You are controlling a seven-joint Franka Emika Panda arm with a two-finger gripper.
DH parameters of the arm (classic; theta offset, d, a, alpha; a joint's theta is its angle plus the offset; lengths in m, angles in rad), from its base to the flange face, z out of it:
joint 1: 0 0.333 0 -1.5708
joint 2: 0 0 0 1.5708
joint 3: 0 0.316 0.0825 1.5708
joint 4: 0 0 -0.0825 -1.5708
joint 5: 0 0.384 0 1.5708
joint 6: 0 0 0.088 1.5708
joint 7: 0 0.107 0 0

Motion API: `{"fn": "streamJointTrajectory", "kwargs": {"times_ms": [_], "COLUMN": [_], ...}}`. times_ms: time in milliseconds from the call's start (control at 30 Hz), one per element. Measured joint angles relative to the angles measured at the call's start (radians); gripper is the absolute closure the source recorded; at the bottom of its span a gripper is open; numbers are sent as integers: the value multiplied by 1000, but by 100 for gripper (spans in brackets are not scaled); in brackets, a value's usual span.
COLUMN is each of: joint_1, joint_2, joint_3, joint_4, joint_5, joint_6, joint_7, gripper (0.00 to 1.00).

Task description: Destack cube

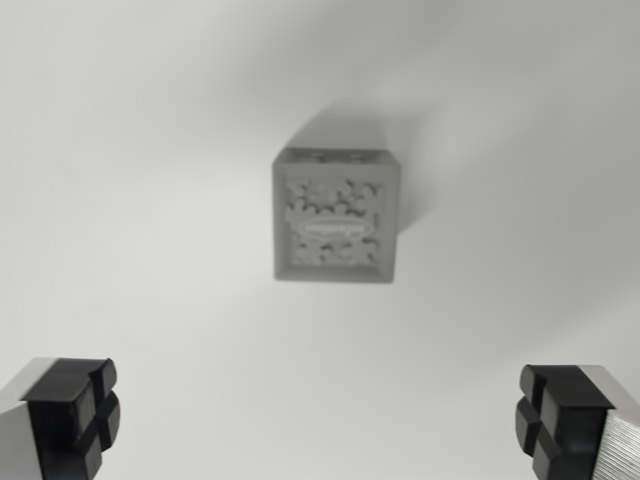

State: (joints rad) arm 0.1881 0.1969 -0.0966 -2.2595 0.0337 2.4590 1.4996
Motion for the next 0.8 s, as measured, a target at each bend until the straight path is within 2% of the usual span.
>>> {"fn": "streamJointTrajectory", "kwargs": {"times_ms": [267, 800], "joint_1": [0, 0], "joint_2": [-67, -158], "joint_3": [0, -1], "joint_4": [20, 75], "joint_5": [-11, -24], "joint_6": [-86, -230], "joint_7": [8, 16], "gripper": [0, 0]}}
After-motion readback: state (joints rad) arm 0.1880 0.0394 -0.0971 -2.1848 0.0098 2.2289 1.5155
